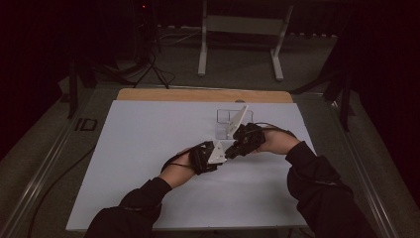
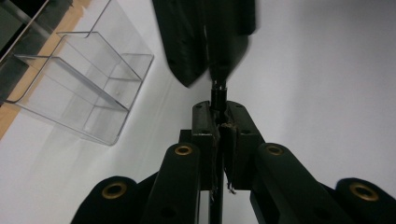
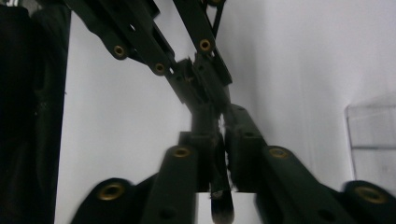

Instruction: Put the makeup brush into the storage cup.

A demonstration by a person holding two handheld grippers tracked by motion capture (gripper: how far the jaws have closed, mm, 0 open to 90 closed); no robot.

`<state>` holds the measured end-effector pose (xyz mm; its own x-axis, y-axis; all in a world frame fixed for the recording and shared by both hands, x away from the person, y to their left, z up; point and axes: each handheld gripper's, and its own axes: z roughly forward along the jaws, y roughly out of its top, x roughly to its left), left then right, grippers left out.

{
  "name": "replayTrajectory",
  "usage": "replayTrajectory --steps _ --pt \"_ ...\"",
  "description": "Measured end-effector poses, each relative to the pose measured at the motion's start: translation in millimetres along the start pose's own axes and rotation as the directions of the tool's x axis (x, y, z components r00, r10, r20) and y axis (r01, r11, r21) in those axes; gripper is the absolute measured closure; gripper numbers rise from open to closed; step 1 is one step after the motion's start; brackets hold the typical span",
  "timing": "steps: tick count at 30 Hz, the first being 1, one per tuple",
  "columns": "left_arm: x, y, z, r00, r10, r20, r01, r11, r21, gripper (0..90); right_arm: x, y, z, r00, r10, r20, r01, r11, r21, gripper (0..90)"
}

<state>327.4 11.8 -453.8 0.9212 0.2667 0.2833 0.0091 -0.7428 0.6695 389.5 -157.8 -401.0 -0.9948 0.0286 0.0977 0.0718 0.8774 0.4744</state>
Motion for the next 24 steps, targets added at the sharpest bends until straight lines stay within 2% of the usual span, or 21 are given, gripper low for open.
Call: replayTrajectory --steps 1,2,3,7,9,11,15,17,20,24 --pt "0.6 -1.0 -0.1 1.0000 -0.004 -0.004 0.004 1.0000 0.000 84.9 0.8 0.3 -1.9 0.9991 -0.024 0.034 0.024 1.000 -0.013 73.5" --pt "1.5 -1.8 -0.2 0.9999 -0.012 -0.005 0.012 0.9999 0.002 84.9 0.8 1.1 -4.6 0.9988 -0.006 0.049 0.007 1.000 -0.029 72.2" --pt "2.9 -2.7 -0.6 0.9997 -0.026 -0.006 0.026 0.9997 0.005 84.9 -0.4 1.8 -7.7 0.9988 0.017 0.046 -0.015 0.999 -0.045 69.4" --pt "8.0 -5.9 -3.2 0.9973 -0.073 -0.003 0.073 0.9973 -0.004 84.9 1.3 1.9 -18.6 0.9962 0.020 0.085 -0.011 0.994 -0.106 62.8" --pt "9.8 -7.1 -4.7 0.9961 -0.088 0.002 0.088 0.9961 -0.004 84.9 2.8 0.8 -22.0 0.9956 0.009 0.093 0.002 0.992 -0.122 58.3" --pt "11.4 -8.5 -6.7 0.9943 -0.106 0.011 0.106 0.9943 -0.006 84.9 4.2 -0.8 -24.7 0.9944 0.026 0.103 -0.011 0.990 -0.141 52.1" --pt "13.8 -11.1 -10.2 0.9913 -0.131 -0.004 0.131 0.9913 -0.007 84.9 7.4 -5.0 -30.6 0.9913 0.056 0.119 -0.033 0.982 -0.184 43.4" --pt "15.3 -11.9 -12.0 0.9904 -0.138 0.000 0.138 0.9904 -0.008 84.9 8.2 -7.1 -33.5 0.9900 0.074 0.120 -0.048 0.978 -0.204 41.2" --pt "16.4 -12.7 -14.6 0.9895 -0.145 0.004 0.145 0.9894 -0.010 84.9 10.1 -8.9 -35.4 0.9891 0.071 0.129 -0.042 0.975 -0.217 38.8" --pt "17.8 -14.4 -17.7 0.9865 -0.164 0.005 0.164 0.9863 -0.018 84.9 14.0 -12.6 -38.7 0.9821 0.095 0.163 -0.051 0.965 -0.257 29.8"
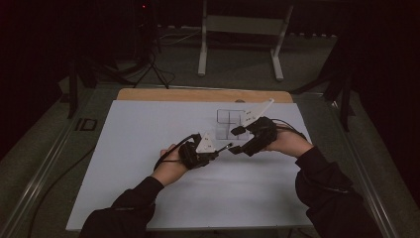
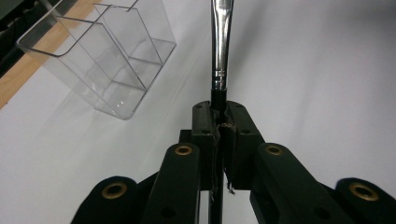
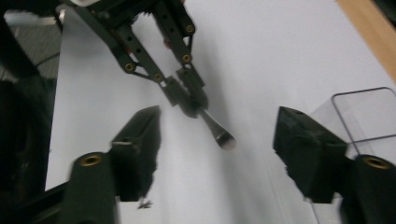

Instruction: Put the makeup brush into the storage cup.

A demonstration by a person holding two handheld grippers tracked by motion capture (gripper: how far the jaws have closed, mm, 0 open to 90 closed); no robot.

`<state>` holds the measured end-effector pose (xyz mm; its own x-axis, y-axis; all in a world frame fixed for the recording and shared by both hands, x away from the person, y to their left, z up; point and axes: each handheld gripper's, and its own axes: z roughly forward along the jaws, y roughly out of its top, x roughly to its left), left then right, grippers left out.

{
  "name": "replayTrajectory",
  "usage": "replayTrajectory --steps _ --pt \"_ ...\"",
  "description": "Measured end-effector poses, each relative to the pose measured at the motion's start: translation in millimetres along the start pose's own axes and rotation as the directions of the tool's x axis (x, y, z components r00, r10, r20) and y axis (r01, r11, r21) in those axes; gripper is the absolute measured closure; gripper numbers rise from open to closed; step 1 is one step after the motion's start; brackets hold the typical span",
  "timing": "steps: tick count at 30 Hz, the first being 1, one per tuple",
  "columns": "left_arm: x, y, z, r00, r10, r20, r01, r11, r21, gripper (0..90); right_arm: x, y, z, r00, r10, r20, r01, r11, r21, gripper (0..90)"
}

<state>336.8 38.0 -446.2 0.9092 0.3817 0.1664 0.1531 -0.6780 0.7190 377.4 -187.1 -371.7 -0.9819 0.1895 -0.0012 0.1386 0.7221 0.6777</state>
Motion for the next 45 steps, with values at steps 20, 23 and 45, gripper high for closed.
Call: replayTrajectory --steps 20,23,45 --pt "12.8 1.8 -18.2 0.9895 -0.138 -0.041 0.134 0.9866 -0.093 85.0 31.6 -49.6 -27.8 0.9806 0.133 0.144 -0.088 0.955 -0.283 13.7" --pt "14.3 4.1 -20.4 0.9882 -0.147 -0.043 0.141 0.9840 -0.109 85.0 40.9 -60.2 -26.3 0.9740 0.138 0.180 -0.076 0.945 -0.318 13.7" --pt "28.8 37.2 -34.2 0.9629 -0.269 -0.025 0.248 0.9170 -0.313 84.9 88.8 -122.3 -2.1 0.9477 0.256 0.190 -0.145 0.877 -0.457 14.3"
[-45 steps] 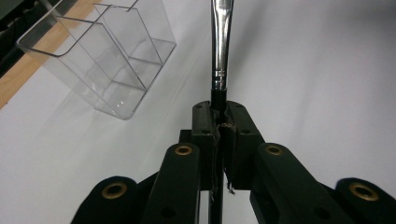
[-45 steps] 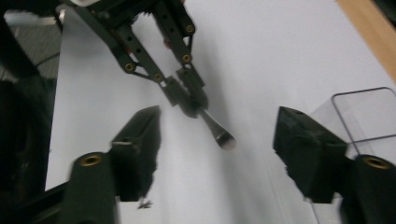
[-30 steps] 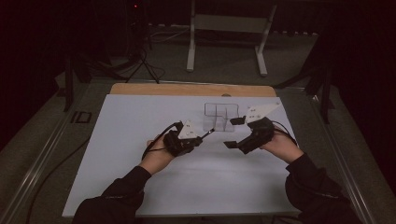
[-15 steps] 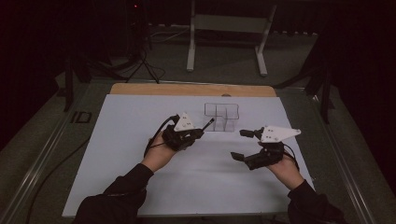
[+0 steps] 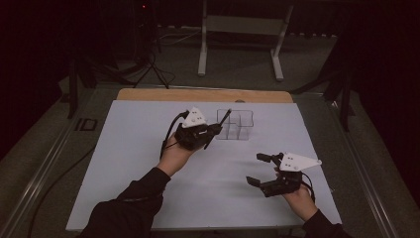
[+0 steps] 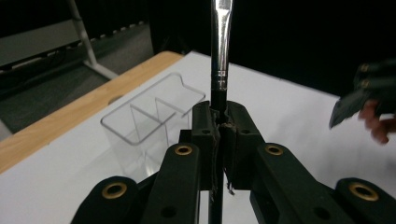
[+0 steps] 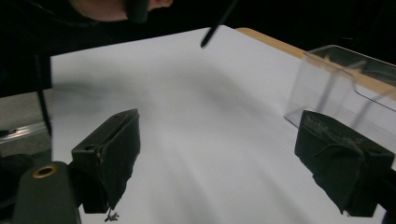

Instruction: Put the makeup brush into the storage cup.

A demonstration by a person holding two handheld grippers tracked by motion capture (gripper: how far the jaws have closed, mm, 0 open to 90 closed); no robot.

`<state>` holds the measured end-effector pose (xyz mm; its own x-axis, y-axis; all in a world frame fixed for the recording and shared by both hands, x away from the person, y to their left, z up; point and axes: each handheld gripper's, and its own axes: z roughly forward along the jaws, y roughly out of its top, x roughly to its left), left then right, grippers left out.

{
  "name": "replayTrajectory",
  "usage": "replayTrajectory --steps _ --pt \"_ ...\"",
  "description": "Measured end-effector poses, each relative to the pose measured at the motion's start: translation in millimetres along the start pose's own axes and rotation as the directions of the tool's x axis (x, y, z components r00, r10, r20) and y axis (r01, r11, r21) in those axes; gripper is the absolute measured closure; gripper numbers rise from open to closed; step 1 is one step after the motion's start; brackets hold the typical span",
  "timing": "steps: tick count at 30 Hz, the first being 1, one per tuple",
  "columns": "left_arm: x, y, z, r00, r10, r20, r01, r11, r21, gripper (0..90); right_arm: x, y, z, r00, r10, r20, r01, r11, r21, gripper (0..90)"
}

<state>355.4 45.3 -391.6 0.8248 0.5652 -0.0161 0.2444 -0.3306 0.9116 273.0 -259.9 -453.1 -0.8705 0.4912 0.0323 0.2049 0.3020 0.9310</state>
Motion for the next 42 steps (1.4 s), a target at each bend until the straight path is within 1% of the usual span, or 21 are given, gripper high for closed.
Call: replayTrajectory --steps 3,6,8,9,10,11,12,13,16,19,22,23,25,26,30,32,33,36,38,39,42 --pt "0.4 3.5 2.3 1.0000 -0.002 0.001 0.002 1.0000 -0.007 84.9 -1.0 -5.5 -4.5 0.9998 0.012 0.016 -0.012 1.000 0.000 14.3" --pt "1.2 5.9 6.0 1.0000 -0.006 0.007 0.006 0.9999 -0.011 84.8 -0.7 -10.1 -9.6 0.9996 0.022 0.020 -0.022 1.000 -0.005 14.3" --pt "3.2 7.5 9.0 0.9993 -0.030 0.021 0.030 0.9992 -0.024 84.8 -0.2 -11.8 -10.9 0.9994 0.011 0.032 -0.011 1.000 0.004 14.3" --pt "4.1 8.8 11.2 0.9991 -0.033 0.025 0.033 0.9991 -0.025 84.8 0.3 -12.3 -11.4 0.9994 0.011 0.032 -0.011 1.000 0.007 14.3" --pt "4.5 9.4 12.4 0.9991 -0.033 0.025 0.034 0.9990 -0.028 84.8 0.8 -12.4 -11.6 0.9994 0.006 0.035 -0.007 1.000 0.017 14.3" --pt "4.4 10.6 14.4 0.9995 -0.030 0.009 0.030 0.9990 -0.032 84.8 1.4 -12.4 -12.1 0.9992 0.000 0.039 0.000 1.000 0.021 14.4" --pt "4.6 11.3 15.6 0.9996 -0.028 0.009 0.028 0.9990 -0.034 84.8 2.2 -12.7 -13.5 0.9993 -0.005 0.038 0.004 1.000 0.013 14.3" --pt "5.5 12.4 17.4 0.9991 -0.038 0.017 0.038 0.9983 -0.043 84.7 2.3 -12.7 -14.0 0.9994 -0.002 0.034 0.002 1.000 0.009 14.3" --pt "8.8 15.0 21.7 0.9982 -0.057 0.020 0.058 0.9959 -0.068 84.7 1.9 -12.5 -14.6 0.9993 -0.002 0.038 0.002 1.000 -0.001 14.4" --pt "13.0 16.8 26.9 0.9969 -0.077 0.017 0.078 0.9914 -0.105 84.7 1.7 -13.0 -14.9 0.9992 -0.002 0.041 0.002 1.000 -0.006 14.4" --pt "15.0 17.5 33.0 0.9971 -0.075 0.011 0.076 0.9888 -0.129 84.8 0.8 -12.9 -16.4 0.9990 -0.002 0.044 0.003 1.000 -0.010 14.4" --pt "15.4 17.9 36.5 0.9966 -0.082 0.005 0.082 0.9875 -0.135 84.8 0.5 -12.8 -16.7 0.9991 0.001 0.042 -0.001 1.000 -0.013 14.4" --pt "14.6 18.4 40.9 0.9965 -0.080 -0.021 0.077 0.9871 -0.141 84.7 -0.2 -13.0 -17.1 0.9990 0.002 0.044 -0.002 1.000 -0.017 14.5" --pt "14.9 18.7 43.1 0.9962 -0.083 -0.026 0.078 0.9866 -0.143 84.8 -0.5 -13.0 -17.2 0.9992 0.005 0.040 -0.005 1.000 -0.016 14.5" --pt "15.2 20.3 51.4 0.9953 -0.091 -0.031 0.085 0.9829 -0.163 84.7 -0.2 -13.0 -17.1 0.9994 -0.001 0.036 0.001 1.000 -0.015 14.5" --pt "14.9 20.9 55.2 0.9960 -0.082 -0.037 0.074 0.9819 -0.174 84.7 0.0 -13.2 -17.3 0.9992 -0.006 0.039 0.006 1.000 -0.015 14.5" --pt "15.1 21.1 57.4 0.9964 -0.080 -0.030 0.073 0.9798 -0.187 84.7 -0.1 -13.3 -17.5 0.9993 -0.003 0.036 0.004 1.000 -0.016 14.5" --pt "15.4 22.1 65.8 0.9974 -0.062 -0.037 0.052 0.9749 -0.217 84.8 -1.7 -14.5 -18.5 0.9994 0.005 0.034 -0.004 1.000 -0.017 14.5" --pt "15.2 22.5 67.9 0.9973 -0.062 -0.039 0.051 0.9737 -0.222 84.8 -2.4 -14.9 -18.7 0.9993 0.007 0.036 -0.006 1.000 -0.018 14.5" --pt "16.0 23.1 71.7 0.9975 -0.062 -0.034 0.053 0.9708 -0.234 84.7 -2.5 -15.0 -18.7 0.9994 0.008 0.034 -0.007 1.000 -0.021 14.5" --pt "16.3 24.1 76.1 0.9966 -0.071 -0.042 0.058 0.9660 -0.252 84.7 -2.2 -14.7 -18.6 0.9994 0.008 0.033 -0.007 1.000 -0.021 14.5"
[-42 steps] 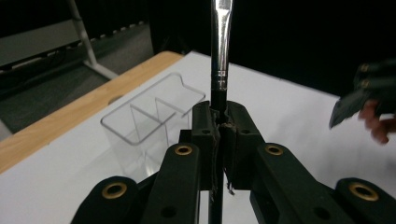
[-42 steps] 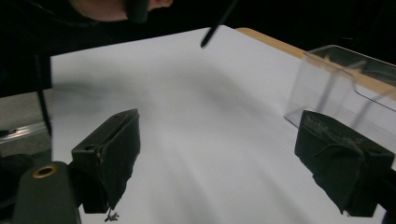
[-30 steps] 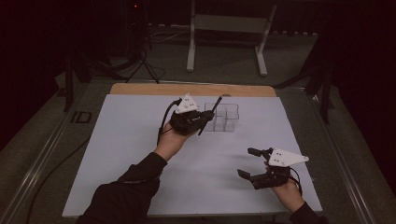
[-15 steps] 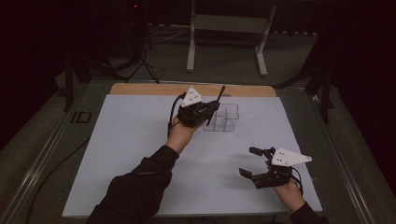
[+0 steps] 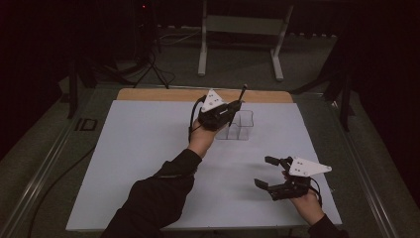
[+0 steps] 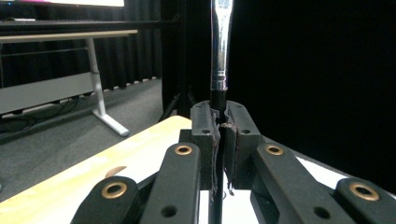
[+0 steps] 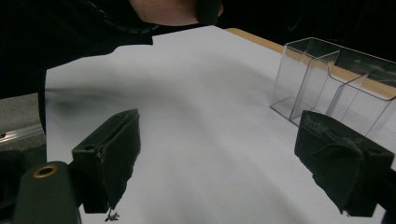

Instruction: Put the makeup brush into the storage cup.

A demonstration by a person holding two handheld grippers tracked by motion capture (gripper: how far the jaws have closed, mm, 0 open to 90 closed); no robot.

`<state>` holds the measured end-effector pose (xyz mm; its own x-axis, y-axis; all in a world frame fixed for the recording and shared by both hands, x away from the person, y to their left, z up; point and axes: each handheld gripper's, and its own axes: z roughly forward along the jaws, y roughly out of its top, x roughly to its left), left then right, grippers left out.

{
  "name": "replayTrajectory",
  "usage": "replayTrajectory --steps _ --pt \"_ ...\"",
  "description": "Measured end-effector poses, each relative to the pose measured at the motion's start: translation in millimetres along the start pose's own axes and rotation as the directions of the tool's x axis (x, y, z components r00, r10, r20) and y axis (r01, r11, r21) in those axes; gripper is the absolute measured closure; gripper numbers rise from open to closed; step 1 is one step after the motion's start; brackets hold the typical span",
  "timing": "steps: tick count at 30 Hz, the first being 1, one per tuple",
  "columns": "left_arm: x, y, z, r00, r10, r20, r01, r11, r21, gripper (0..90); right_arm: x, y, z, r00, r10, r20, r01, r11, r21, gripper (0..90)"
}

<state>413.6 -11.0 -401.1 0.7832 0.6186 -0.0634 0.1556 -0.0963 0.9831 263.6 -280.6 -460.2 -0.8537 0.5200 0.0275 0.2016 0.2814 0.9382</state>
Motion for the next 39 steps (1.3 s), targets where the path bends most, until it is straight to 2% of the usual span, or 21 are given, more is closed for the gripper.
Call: replayTrajectory --steps 4,5,6,15,19,20,22,23,27,34,39 --pt "0.1 0.9 4.1 0.9995 -0.005 -0.033 0.004 0.9998 -0.019 84.6 0.0 0.0 0.8 1.0000 -0.002 -0.004 0.002 1.000 0.001 14.5" --pt "1.0 1.7 7.5 0.9989 -0.025 -0.041 0.024 0.9994 -0.025 84.6 0.2 -0.1 1.3 1.0000 -0.002 -0.006 0.002 1.000 0.003 14.5" --pt "1.4 2.2 9.3 0.9984 -0.028 -0.048 0.027 0.9993 -0.025 84.6 0.2 -0.2 1.6 1.0000 -0.001 -0.006 0.001 1.000 0.004 14.5" --pt "5.4 2.3 26.1 0.9960 -0.052 -0.072 0.050 0.9981 -0.035 84.6 1.5 -0.6 2.9 0.9998 -0.004 -0.017 0.004 1.000 0.010 14.5" --pt "7.7 0.2 30.8 0.9951 -0.047 -0.087 0.044 0.9985 -0.034 84.6 1.5 -1.0 2.7 0.9998 -0.001 -0.020 0.002 1.000 0.011 14.5" --pt "9.7 -1.7 34.1 0.9930 -0.053 -0.106 0.049 0.9980 -0.040 84.6 1.4 -1.1 2.7 0.9998 -0.001 -0.021 0.001 1.000 0.011 14.5" --pt "9.7 -1.7 34.1 0.9930 -0.053 -0.106 0.049 0.9980 -0.040 84.5 1.2 -1.2 2.7 0.9998 0.000 -0.022 0.000 1.000 0.010 14.5" --pt "13.8 -5.6 39.3 0.9899 -0.077 -0.119 0.072 0.9965 -0.044 84.5 1.3 -1.3 2.6 0.9997 0.001 -0.024 -0.001 1.000 0.010 14.5" --pt "14.6 -11.7 47.0 0.9851 -0.093 -0.145 0.091 0.9957 -0.019 84.5 1.1 -1.6 2.7 0.9996 0.005 -0.028 -0.005 1.000 0.011 14.5" --pt "11.2 -20.1 54.7 0.9792 -0.093 -0.180 0.100 0.9947 0.026 84.5 0.8 -2.1 2.3 0.9995 0.003 -0.031 -0.003 1.000 0.012 14.5" --pt "12.3 -24.9 59.1 0.9754 -0.114 -0.189 0.125 0.9911 0.047 84.4 0.6 -1.8 1.7 0.9995 0.002 -0.031 -0.001 1.000 0.007 14.5"
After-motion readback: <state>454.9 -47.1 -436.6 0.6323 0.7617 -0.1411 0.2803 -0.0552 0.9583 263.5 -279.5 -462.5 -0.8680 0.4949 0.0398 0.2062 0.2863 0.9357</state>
